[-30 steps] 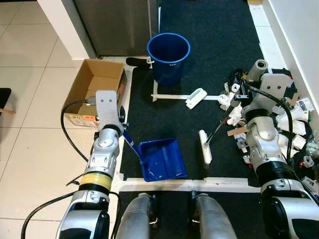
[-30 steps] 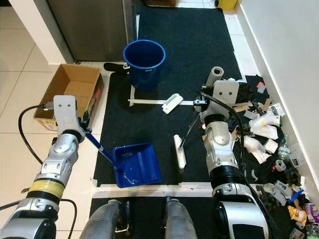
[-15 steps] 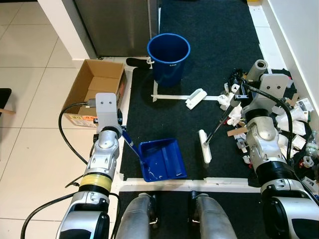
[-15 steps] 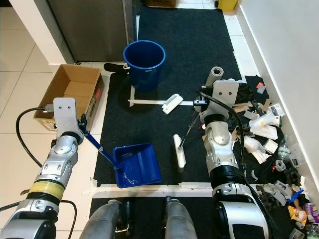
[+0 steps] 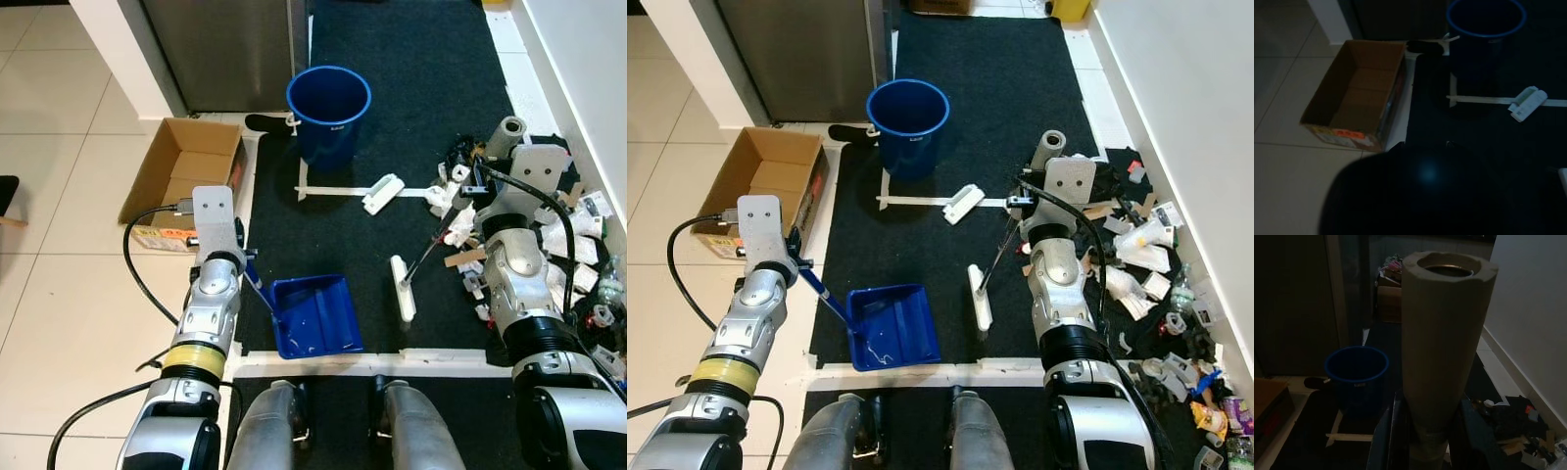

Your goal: Sweep floor

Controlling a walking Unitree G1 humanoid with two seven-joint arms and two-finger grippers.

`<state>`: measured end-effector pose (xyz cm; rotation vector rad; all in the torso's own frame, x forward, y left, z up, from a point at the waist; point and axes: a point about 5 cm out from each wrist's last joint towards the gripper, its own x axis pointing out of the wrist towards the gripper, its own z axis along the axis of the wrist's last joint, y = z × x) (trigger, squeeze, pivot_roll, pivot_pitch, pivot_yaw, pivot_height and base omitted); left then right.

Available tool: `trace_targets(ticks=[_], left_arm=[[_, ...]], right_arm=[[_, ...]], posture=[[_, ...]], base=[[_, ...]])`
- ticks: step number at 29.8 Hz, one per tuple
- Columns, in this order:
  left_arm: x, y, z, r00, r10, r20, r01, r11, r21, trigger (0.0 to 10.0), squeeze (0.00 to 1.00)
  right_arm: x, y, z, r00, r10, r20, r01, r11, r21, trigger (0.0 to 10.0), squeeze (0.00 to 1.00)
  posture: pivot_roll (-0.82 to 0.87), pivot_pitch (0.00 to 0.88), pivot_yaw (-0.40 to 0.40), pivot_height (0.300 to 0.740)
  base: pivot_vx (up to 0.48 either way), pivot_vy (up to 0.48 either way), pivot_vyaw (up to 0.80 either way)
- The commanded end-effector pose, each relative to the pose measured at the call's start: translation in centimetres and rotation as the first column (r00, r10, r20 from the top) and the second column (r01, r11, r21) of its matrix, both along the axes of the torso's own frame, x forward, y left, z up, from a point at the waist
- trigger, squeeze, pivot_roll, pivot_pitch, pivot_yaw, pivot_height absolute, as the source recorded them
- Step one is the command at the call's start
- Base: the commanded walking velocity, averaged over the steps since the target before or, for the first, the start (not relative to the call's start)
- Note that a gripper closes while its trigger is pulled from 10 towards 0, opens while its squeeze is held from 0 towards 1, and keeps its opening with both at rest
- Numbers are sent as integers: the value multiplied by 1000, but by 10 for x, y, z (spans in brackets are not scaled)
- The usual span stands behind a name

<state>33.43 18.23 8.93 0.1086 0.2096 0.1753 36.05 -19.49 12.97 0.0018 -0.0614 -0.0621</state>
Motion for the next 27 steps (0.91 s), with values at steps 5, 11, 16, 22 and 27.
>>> trace_targets(ticks=[5, 11, 16, 22, 27], left_arm=[[-4, 3, 1, 1000, -20, 12, 19, 998, 60, 0, 0], [-4, 8, 17, 993, -73, 91, 64, 993, 102, 10000, 106], [-10, 19, 44, 970, -154, 186, 144, 987, 68, 10000, 0], [-15, 36, 61, 959, -157, 237, 147, 987, 60, 10000, 0], [-20, 40, 65, 944, -168, 285, 173, 985, 7, 10000, 0]], right_arm=[[1, 0, 4, 1000, -7, 18, 7, 1000, 3, 10000, 0], [1, -2, 7, 1000, -12, 27, 12, 1000, 2, 10000, 0], [2, -4, 10, 999, -17, 36, 17, 1000, 6, 10000, 0], [4, -4, 11, 999, -31, 28, 32, 999, -9, 10000, 0], [4, -16, 7, 995, -94, -8, 94, 995, -9, 10000, 0]], posture=[[-12, 201, -5, 740], [-12, 198, 0, 740], [-4, 194, 3, 740], [1, 187, 5, 740], [-1, 180, 6, 740]], base=[[0, 0, 0], [0, 0, 0], [0, 0, 0], [0, 0, 0], [0, 0, 0]])
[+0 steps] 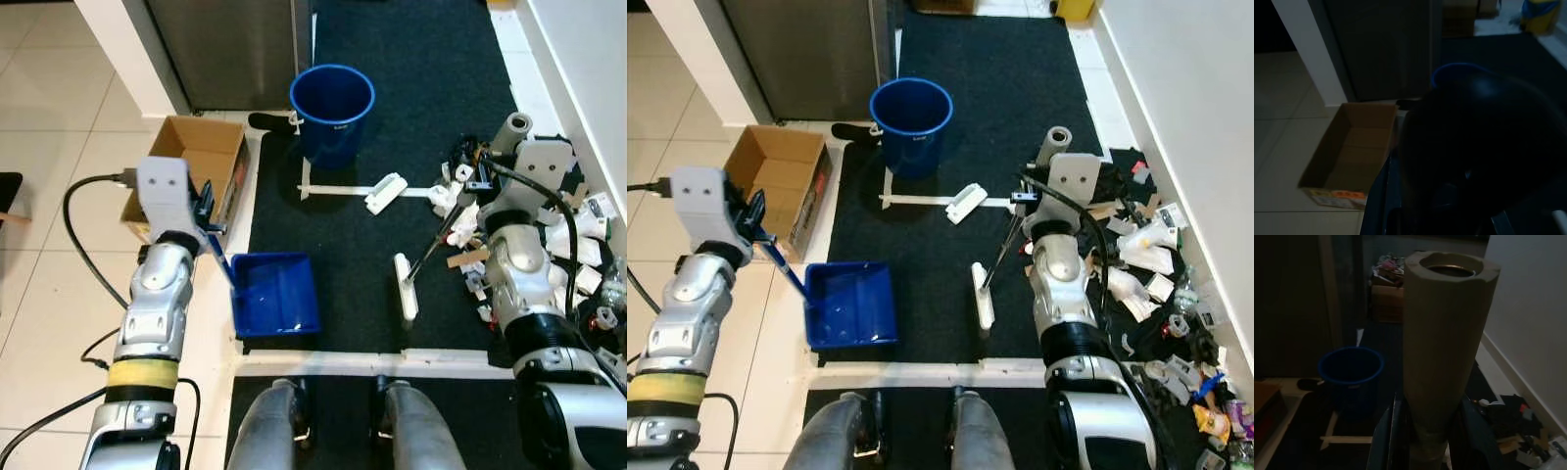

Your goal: Sweep floor

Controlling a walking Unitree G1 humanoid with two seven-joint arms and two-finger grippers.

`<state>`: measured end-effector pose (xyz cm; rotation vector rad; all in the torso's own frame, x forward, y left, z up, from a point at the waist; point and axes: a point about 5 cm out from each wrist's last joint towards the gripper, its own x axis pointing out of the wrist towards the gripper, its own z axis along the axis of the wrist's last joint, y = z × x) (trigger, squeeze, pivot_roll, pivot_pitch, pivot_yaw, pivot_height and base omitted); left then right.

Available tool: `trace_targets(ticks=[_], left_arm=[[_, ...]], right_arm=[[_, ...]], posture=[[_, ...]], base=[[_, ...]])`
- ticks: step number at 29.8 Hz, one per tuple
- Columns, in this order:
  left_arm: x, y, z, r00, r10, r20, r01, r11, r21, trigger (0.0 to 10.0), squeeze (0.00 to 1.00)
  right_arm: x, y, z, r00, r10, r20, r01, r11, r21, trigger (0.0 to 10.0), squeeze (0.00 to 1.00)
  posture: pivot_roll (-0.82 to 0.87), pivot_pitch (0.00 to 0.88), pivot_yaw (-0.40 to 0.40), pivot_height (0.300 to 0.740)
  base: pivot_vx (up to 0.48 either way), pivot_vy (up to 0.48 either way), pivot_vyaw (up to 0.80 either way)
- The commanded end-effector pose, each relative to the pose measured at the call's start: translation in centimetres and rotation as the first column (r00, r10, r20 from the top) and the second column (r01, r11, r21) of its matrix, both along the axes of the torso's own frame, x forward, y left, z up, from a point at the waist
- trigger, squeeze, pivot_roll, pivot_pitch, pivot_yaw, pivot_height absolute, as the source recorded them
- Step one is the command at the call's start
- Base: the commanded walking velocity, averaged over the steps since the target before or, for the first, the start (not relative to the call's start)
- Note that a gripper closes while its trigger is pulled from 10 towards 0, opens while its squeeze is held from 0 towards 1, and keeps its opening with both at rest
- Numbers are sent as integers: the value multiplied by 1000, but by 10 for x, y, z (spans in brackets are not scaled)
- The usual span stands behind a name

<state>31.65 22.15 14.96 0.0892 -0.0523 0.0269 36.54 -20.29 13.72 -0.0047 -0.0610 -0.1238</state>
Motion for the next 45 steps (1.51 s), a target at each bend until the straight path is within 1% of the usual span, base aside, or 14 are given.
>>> trace_targets(ticks=[1, 2, 3, 6, 7, 11, 14, 17, 19, 22, 24, 33, 39, 45], left_arm=[[-4, -1, 5, 999, -22, 34, 22, 1000, -17, 10000, 0], [-5, -3, 5, 998, -43, 36, 44, 998, -43, 10000, 0], [-6, -6, 6, 998, -57, 37, 59, 997, -48, 10000, 0], [-7, -11, 7, 996, -75, 41, 77, 996, -34, 10000, 0], [-6, -14, 10, 998, -50, 50, 50, 999, 5, 10000, 0], [-6, -11, 15, 995, 33, 94, -38, 998, 53, 10000, 0], [-6, -9, 15, 995, 18, 94, -20, 1000, 16, 10000, 0], [-5, -5, 11, 997, 61, 45, -60, 998, -29, 10000, 0], [-5, -5, 9, 998, 58, 31, -58, 998, -10, 10000, 0], [-5, -6, 9, 998, 47, 37, -47, 999, -1, 10000, 0], [-5, -9, 8, 998, 37, 43, -36, 999, -17, 10000, 0], [-2, -13, 10, 999, 14, 50, -13, 999, -32, 10000, 0], [-1, -16, 12, 998, -9, 57, 12, 999, -47, 10000, 0], [-1, -16, 13, 998, -9, 57, 12, 999, -48, 10000, 0]], right_arm=[[-1, -10, -1, 999, -37, -10, 37, 999, 20, 10000, 0], [-1, -11, -1, 999, -36, -12, 36, 999, 39, 10000, 0], [-1, -12, 0, 999, -34, -13, 34, 998, 50, 10000, 0], [-1, -12, 1, 1000, -29, -9, 29, 999, 44, 10000, 0], [1, -15, 4, 999, -34, -16, 34, 999, 21, 10000, 0], [2, -23, 9, 999, -51, -14, 51, 999, 11, 10000, 0], [2, -24, 9, 999, -49, -14, 49, 999, 10, 10000, 0], [1, -22, 6, 999, -37, -16, 37, 999, 16, 10000, 0], [1, -20, 5, 999, -32, -17, 33, 999, 17, 10000, 0], [1, -18, 4, 999, -29, -20, 30, 999, 19, 10000, 0], [1, -17, 4, 999, -26, -22, 26, 999, 20, 10000, 0], [3, -17, 6, 1000, -24, -20, 24, 1000, 13, 10000, 0], [3, -19, 10, 1000, -30, 1, 30, 1000, 6, 10000, 0], [3, -19, 11, 1000, -29, 7, 29, 1000, 5, 10000, 0]], posture=[[-5, 178, 7, 740], [-5, 178, 7, 740], [-5, 178, 7, 740], [-12, 168, 12, 740], [-16, 157, 17, 740], [-20, 146, 20, 740], [-20, 145, 20, 740], [-24, 137, 17, 740], [-22, 136, 17, 740], [-23, 135, 16, 740], [-21, 135, 13, 740], [-24, 138, 8, 740], [-22, 143, 11, 740], [-21, 147, 11, 740]], base=[[0, 0, 0], [0, 0, 0], [0, 0, 0], [0, 0, 0], [0, 0, 0], [0, 0, 0], [0, 0, 0], [0, 0, 0], [0, 0, 0], [0, 0, 0], [0, 0, 0], [0, 0, 0], [0, -386, 0], [0, -427, 0]])
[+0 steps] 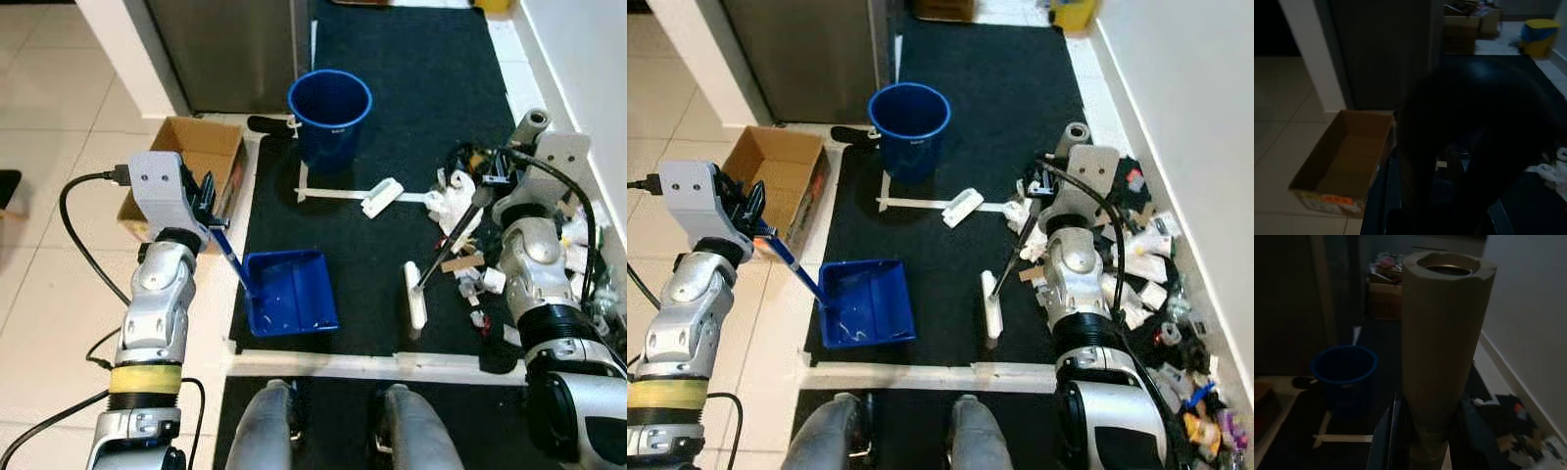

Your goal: Sweep floor

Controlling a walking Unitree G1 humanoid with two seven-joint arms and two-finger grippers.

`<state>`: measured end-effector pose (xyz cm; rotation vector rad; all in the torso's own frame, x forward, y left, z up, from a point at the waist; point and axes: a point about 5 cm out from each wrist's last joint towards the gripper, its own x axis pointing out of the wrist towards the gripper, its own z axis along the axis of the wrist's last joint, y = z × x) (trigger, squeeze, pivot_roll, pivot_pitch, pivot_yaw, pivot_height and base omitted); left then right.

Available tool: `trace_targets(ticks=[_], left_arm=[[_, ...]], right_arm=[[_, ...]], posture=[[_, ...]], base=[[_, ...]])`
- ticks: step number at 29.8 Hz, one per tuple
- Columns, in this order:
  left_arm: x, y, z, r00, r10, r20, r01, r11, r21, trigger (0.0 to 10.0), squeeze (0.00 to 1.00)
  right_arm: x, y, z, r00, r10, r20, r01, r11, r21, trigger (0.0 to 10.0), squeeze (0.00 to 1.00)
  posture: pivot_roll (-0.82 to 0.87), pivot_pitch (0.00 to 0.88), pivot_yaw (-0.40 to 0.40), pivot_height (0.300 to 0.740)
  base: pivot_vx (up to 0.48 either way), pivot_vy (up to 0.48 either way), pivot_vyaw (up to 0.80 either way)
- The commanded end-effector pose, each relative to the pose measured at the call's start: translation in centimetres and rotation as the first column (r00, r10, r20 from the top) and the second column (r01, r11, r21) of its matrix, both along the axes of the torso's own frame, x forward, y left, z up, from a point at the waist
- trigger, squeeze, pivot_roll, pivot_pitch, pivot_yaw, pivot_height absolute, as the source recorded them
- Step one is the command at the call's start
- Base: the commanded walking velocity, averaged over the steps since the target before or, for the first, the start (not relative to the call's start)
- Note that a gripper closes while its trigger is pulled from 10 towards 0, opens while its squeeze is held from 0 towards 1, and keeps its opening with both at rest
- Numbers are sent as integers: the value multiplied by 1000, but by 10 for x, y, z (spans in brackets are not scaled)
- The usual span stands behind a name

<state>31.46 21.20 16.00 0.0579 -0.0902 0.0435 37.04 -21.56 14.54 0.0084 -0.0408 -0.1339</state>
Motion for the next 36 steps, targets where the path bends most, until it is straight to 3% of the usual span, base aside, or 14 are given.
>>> trace_targets(ticks=[1, 36], left_arm=[[1, -7, 2, 1000, -25, 18, 25, 1000, -16, 10000, 0], [1, -6, 4, 1000, -18, 22, 19, 1000, -21, 10000, 0]], right_arm=[[-2, -6, 3, 999, -20, 26, 20, 1000, -10, 10000, 0], [-2, -2, 0, 1000, -9, 15, 9, 1000, -6, 10000, 0]], posture=[[-21, 147, 11, 740], [-16, 153, 7, 740]], base=[[0, -405, 0], [0, -307, 0]])
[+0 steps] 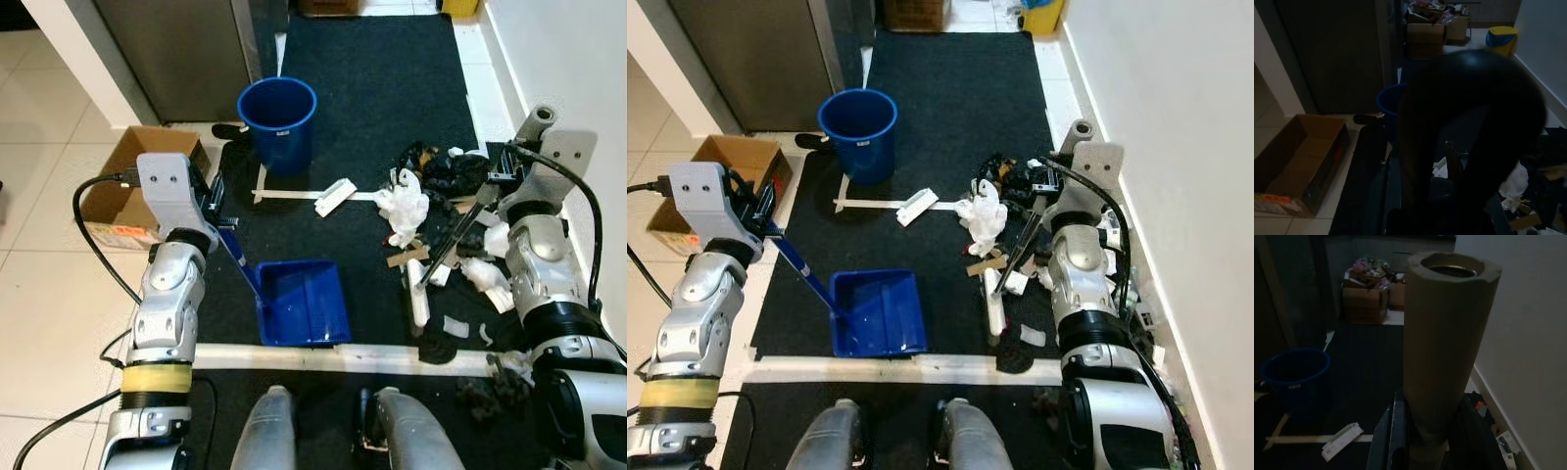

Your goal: Sweep floor

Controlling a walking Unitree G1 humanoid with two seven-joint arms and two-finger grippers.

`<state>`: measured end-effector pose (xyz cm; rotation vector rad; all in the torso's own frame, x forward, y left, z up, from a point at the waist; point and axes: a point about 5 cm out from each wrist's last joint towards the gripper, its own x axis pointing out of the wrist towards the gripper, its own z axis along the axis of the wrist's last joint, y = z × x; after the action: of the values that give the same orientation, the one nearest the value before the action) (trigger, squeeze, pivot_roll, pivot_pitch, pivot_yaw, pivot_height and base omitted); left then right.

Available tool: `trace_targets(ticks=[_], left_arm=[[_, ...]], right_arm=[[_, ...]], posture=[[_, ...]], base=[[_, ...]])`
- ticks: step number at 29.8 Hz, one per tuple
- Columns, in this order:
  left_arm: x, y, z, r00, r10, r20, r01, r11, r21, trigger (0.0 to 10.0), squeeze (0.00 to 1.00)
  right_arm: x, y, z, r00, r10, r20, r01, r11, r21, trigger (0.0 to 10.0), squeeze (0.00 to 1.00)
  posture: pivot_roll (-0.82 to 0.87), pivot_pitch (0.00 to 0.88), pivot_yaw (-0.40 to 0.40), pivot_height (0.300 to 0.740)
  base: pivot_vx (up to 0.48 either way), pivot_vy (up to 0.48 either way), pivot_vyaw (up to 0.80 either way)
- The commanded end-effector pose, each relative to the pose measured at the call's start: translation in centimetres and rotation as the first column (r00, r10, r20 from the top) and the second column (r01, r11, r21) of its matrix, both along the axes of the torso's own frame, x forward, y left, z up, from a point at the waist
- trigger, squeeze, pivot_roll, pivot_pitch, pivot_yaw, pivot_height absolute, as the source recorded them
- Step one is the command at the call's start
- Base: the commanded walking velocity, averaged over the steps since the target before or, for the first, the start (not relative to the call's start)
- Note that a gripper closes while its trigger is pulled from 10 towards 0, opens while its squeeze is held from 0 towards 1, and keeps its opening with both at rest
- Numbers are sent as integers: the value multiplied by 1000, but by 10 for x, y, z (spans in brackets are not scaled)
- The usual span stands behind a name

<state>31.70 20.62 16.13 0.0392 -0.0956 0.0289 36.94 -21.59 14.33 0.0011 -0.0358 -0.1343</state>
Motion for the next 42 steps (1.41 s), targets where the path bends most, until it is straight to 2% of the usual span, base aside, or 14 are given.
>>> trace_targets(ticks=[1, 14, 36, 40, 42], left_arm=[[-1, 0, 3, 1000, -3, 17, 3, 1000, -3, 10000, 0], [-1, 0, 3, 1000, -1, 18, 1, 1000, -4, 10000, 0], [-2, 1, 1, 1000, -2, 16, 2, 1000, -15, 10000, 0], [-2, 2, -4, 1000, -18, 2, 18, 1000, -14, 10000, 0], [-2, 4, -17, 998, -57, -36, 56, 998, -25, 10000, 0]], right_arm=[[-1, -2, 2, 1000, -9, 20, 9, 1000, 0, 10000, 0], [-1, -2, 2, 1000, -8, 20, 8, 1000, 1, 10000, 0], [-1, -1, 1, 1000, -2, 17, 2, 1000, -4, 10000, 0], [-1, 0, -1, 1000, 1, 12, -1, 1000, -9, 10000, 0], [0, 2, -3, 1000, 3, 6, -3, 1000, -19, 10000, 0]], posture=[[-16, 153, 7, 740], [-16, 153, 6, 740], [-14, 149, 5, 740], [-12, 151, 5, 740], [-8, 160, 3, 740]], base=[[0, -326, 0], [0, -376, 0], [0, 0, 0], [0, 0, 0], [0, 0, 0]])
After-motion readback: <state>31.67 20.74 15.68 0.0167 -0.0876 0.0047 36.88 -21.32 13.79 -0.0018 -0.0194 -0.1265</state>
